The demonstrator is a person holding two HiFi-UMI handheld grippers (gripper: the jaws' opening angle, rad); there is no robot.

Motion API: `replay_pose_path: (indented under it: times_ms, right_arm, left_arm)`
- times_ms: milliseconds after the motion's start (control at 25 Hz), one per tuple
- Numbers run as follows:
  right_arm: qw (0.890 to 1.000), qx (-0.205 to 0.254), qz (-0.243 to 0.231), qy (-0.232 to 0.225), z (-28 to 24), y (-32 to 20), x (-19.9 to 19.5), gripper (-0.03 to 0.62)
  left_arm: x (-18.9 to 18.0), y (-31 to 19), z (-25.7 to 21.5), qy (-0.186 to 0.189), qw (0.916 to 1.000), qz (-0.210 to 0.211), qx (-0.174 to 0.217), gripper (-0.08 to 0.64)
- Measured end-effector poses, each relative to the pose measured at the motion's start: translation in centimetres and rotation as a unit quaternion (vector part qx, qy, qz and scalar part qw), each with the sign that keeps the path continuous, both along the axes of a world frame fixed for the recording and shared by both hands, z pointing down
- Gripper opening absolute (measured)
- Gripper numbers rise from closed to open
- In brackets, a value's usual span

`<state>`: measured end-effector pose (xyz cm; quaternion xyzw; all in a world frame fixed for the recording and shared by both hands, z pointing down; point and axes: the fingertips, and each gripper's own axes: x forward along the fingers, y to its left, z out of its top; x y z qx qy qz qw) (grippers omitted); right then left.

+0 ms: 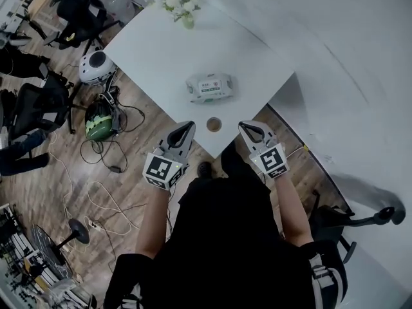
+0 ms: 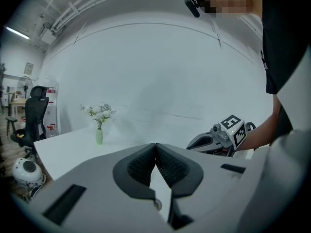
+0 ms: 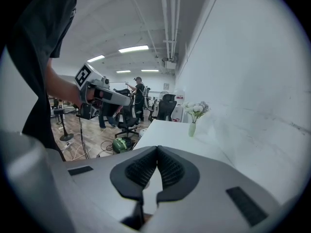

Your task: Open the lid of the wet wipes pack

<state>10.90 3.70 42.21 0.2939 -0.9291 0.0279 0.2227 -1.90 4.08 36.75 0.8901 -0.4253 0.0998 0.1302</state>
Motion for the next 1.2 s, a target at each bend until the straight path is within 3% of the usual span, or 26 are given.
replay_pose_path:
  times_ms: [800, 960, 1200]
  right_arm:
    - [0.99, -0.023, -0.141, 0.009, 3.8, -9.6, -3.3, 0.017]
    - [0.988, -0.026, -0.152, 0.023, 5.3, -10.5, -4.9, 0.017]
    - [0.992, -0.027, -0.117, 0.044, 8.9, -11.9, -6.9, 0.017]
  left_arm:
    - [-1.6, -7.8, 2.7, -0.026, 0.9938, -0.106, -0.021, 0.023]
    - [-2.2, -8.6, 3.5, -0.029, 0.9944, -0.098, -0.029, 0.023]
    - [-3.2, -10.0, 6.6, -0.029, 0.9977, -0.045, -0.042, 0.023]
